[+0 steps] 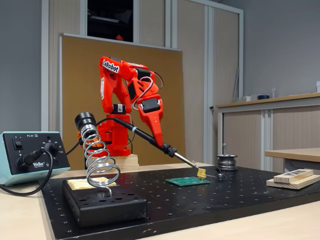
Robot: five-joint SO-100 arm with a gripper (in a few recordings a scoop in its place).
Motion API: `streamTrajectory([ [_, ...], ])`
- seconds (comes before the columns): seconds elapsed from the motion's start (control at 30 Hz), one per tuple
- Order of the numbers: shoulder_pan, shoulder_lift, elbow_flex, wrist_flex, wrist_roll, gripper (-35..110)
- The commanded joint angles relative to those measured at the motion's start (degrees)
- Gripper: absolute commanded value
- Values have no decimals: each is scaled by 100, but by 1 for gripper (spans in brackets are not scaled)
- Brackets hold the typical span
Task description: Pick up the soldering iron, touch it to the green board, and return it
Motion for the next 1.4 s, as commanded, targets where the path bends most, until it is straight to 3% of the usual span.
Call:
streamTrajectory([
  [0.0,-62,-53,-9,-149,70,0],
  [1.37,343,-1055,-888,-132,-352,0],
])
